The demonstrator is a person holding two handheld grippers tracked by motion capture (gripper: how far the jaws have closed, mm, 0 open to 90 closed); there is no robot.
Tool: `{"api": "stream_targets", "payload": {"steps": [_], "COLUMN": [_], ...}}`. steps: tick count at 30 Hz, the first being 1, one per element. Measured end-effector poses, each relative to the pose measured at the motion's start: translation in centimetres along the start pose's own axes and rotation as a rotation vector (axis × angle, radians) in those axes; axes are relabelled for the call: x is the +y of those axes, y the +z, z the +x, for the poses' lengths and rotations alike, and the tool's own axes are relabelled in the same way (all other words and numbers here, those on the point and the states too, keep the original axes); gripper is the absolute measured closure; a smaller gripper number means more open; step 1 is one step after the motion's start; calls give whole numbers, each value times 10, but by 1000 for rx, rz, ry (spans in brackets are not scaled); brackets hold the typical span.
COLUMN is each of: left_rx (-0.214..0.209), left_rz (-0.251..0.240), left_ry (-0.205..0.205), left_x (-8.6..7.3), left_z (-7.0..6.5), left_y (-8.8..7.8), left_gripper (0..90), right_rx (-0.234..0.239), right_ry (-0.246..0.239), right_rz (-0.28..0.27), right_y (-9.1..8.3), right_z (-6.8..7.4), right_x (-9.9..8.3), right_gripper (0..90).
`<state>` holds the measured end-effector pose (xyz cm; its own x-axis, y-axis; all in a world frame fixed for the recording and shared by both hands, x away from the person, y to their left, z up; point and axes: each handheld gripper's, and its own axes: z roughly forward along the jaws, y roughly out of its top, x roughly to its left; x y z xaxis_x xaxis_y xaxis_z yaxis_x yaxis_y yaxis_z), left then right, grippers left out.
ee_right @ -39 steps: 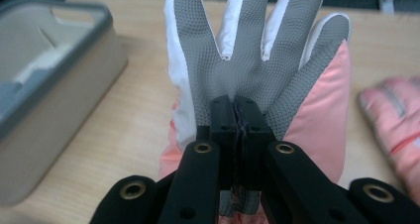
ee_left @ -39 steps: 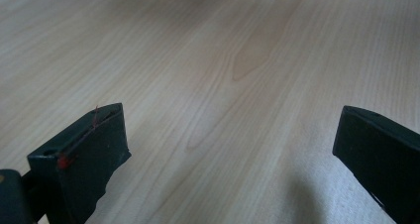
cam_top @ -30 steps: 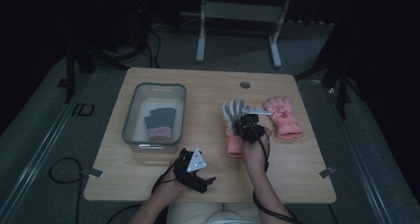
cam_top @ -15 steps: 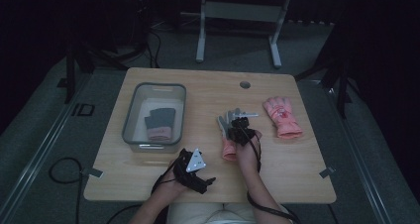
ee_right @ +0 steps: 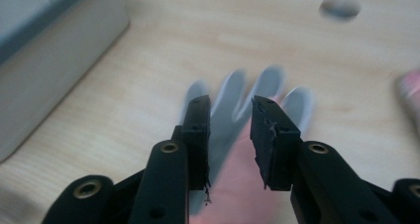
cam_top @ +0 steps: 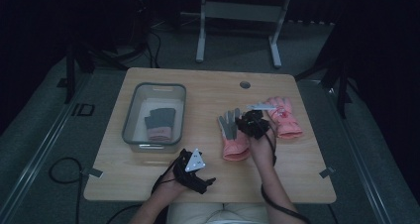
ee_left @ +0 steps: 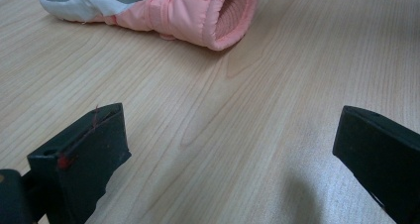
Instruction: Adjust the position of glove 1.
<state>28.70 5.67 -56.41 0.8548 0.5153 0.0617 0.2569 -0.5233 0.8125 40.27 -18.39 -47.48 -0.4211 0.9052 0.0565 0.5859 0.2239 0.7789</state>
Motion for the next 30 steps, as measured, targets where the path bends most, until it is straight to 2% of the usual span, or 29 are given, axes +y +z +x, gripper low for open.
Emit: {"api": "stream_targets", "payload": {"steps": [1,3,5,6,11,12,14,16,21,26,29,30], "left_rx": [-2,-2,2,3,7,0,7,12,10,17,20,22], "left_rz": [1,-9,-6,-3,6,5,5,5,6,-5,-2,-2], "left_ry": [-1,-10,-5,-4,-6,-8,-9,-12,-16,-33,-30,-30], "left_x": [0,1,1,1,1,1,2,1,1,-1,-1,-1], "left_z": [0,0,0,0,0,0,0,0,0,1,0,0], "left_y": [0,0,0,0,0,0,0,1,0,-1,-1,-1], "left_gripper": [2,2,2,2,3,2,2,3,2,2,2,2], "right_rx": [20,-14,-8,-36,-64,-78,-118,-132,-161,-179,-202,-192], "right_ry": [-19,-72,-71,-73,-84,-93,-125,-117,-142,-156,-164,-165], "right_rz": [-29,-42,-47,-46,-50,-48,-1,15,53,96,145,160], "right_y": [-4,-8,-11,-13,-15,-14,-10,-7,5,20,32,36], "right_z": [-9,-26,-47,-60,-111,-121,-139,-154,-172,-182,-188,-189], "right_x": [2,3,3,3,4,5,6,7,9,5,-2,-4], "right_gripper": [682,681,681,681,642,642,631,627,574,552,554,562]}}
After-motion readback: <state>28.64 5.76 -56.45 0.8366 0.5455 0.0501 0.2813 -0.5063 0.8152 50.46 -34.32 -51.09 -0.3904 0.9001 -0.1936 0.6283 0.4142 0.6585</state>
